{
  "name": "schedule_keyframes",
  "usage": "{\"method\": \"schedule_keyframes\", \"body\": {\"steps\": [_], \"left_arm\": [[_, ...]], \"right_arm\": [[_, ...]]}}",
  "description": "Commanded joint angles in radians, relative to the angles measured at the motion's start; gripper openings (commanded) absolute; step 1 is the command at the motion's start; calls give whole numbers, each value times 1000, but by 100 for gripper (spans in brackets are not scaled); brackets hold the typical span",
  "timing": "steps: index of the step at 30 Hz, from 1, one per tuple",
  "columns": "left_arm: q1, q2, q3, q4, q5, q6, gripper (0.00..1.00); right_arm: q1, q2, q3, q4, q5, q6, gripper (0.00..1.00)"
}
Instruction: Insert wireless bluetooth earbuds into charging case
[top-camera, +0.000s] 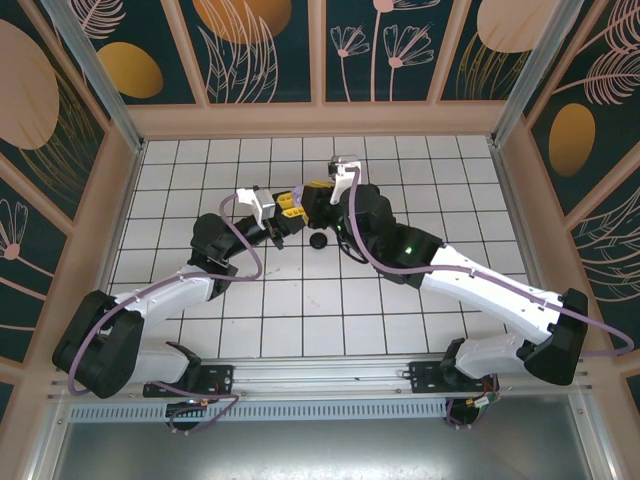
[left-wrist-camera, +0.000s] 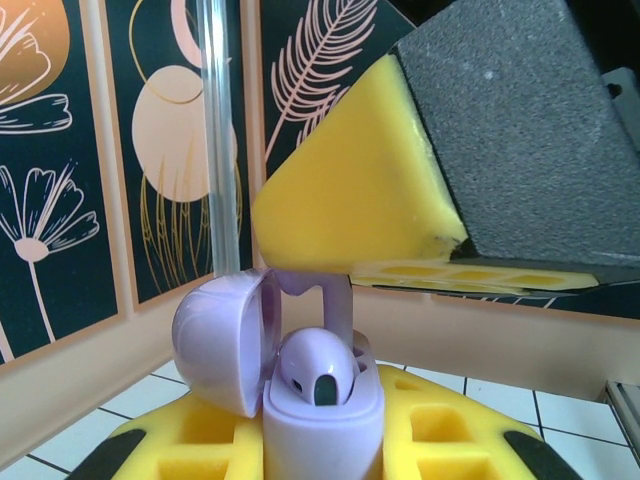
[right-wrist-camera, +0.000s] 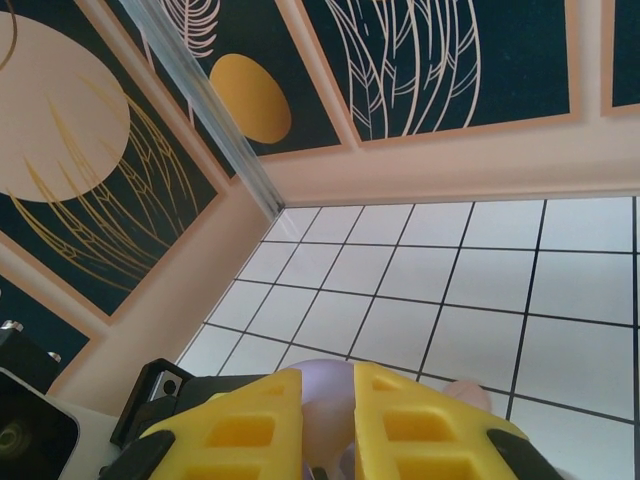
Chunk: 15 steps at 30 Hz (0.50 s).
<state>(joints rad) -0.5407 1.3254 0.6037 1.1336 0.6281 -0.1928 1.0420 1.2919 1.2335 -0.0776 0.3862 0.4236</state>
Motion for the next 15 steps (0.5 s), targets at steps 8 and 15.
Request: {"method": "schedule_keyframes", "body": {"steps": [8,15], "left_arm": [[-5,-11,49,144,-24,-17,0],[-7,-5,53,140,-28,-23,0]], "right_arm": [[31,10,-51,-99,-29,6,16],[35,44,-20,-133,-56,-8,16]]}}
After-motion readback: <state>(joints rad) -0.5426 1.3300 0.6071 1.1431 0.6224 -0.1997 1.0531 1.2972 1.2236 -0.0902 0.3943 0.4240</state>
